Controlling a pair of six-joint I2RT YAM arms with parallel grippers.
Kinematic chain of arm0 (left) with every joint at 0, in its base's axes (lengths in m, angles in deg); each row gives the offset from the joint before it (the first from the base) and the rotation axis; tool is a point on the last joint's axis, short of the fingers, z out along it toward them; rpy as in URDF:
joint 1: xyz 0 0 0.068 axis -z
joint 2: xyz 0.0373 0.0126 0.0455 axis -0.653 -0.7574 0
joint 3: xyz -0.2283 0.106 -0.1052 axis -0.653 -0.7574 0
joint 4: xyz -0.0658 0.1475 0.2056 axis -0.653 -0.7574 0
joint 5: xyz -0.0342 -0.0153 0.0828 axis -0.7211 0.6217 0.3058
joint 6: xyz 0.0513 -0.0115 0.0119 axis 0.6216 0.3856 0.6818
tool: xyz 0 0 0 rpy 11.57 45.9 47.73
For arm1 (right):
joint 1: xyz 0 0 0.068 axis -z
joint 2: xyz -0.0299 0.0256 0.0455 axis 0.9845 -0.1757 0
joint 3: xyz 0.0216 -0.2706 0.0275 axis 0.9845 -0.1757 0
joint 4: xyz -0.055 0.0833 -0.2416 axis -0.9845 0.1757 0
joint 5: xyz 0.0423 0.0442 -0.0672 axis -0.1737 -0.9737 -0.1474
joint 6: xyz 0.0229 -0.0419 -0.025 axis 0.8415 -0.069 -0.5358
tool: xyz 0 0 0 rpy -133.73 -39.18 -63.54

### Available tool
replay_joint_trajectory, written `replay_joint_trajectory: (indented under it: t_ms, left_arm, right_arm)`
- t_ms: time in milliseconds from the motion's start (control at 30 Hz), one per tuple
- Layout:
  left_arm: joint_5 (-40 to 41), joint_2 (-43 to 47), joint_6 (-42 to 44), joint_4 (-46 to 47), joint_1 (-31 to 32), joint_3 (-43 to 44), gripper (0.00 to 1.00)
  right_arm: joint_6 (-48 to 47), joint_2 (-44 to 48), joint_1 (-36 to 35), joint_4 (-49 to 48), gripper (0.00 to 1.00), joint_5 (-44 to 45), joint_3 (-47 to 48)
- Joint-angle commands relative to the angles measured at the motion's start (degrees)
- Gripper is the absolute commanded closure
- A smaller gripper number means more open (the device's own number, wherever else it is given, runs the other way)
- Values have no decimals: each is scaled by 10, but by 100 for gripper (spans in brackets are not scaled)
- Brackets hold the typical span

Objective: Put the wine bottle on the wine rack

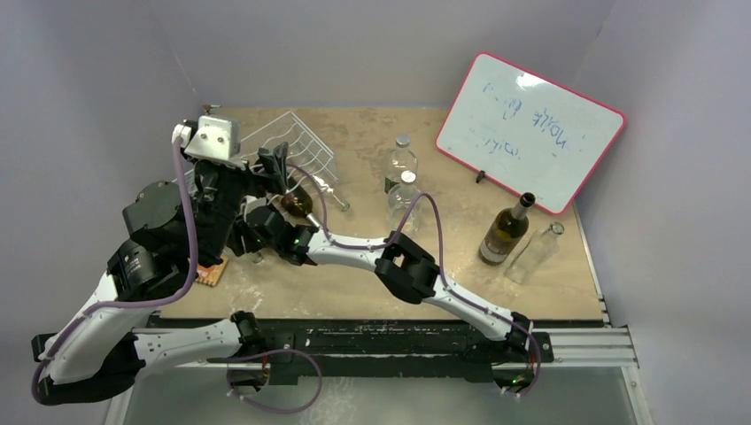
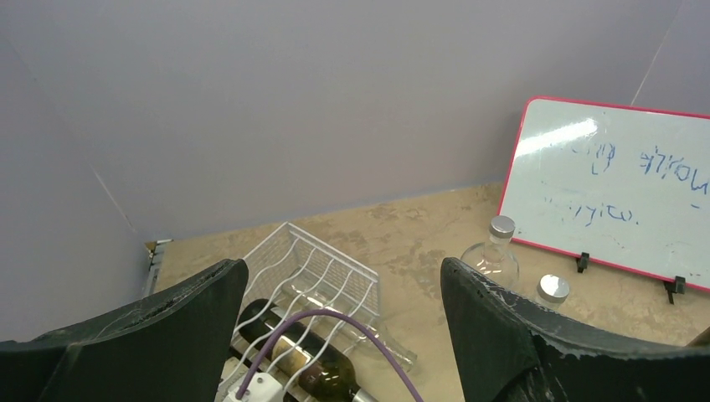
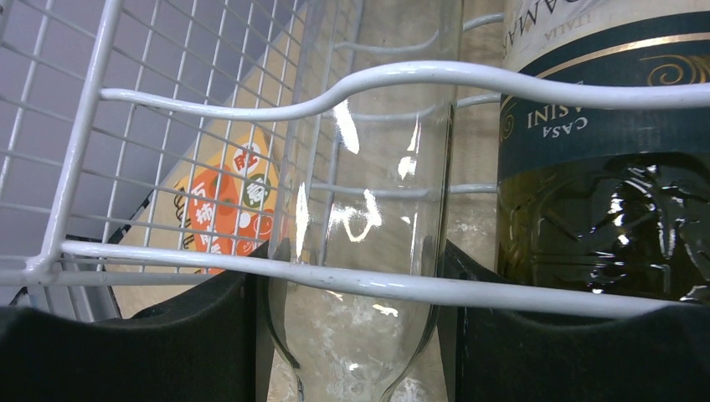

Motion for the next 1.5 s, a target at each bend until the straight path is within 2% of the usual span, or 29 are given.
replay_joint_trajectory:
  t_ms: [0, 167, 367, 467, 700, 900, 1167, 1233, 1367, 1467]
  left_arm:
    - [10, -3, -7, 8, 1, 15, 14]
    - [11, -4, -7, 7, 1, 15, 14]
    - [14, -4, -7, 4, 1, 18, 14]
    - [17, -4, -6, 2, 1, 20, 14]
    - [17, -5, -8, -1, 1, 28, 14]
    - [9, -9, -8, -3, 1, 41, 14]
    - [5, -13, -13, -5, 1, 57, 14]
    - [3, -11, -15, -6, 1, 58, 14]
    - [-1, -7, -19, -3, 1, 55, 14]
    - [-1, -3, -21, 1, 1, 46, 14]
  right_arm:
    - [-4, 13, 5, -54, 62, 25, 31]
    - [-15, 18, 5, -67, 41, 21, 21]
    - [-21, 29, 5, -75, 26, 6, 9]
    - [-25, 38, 5, -80, 15, -1, 1]
    - [-30, 69, 5, -74, 17, 0, -18]
    - [-40, 155, 4, -109, 25, -10, -113]
    - [-41, 264, 4, -135, 27, -29, -235]
    - [-43, 300, 6, -137, 28, -6, -281]
    - [-44, 361, 21, -93, 35, 31, -349]
    - [-18, 398, 43, -42, 45, 34, -397]
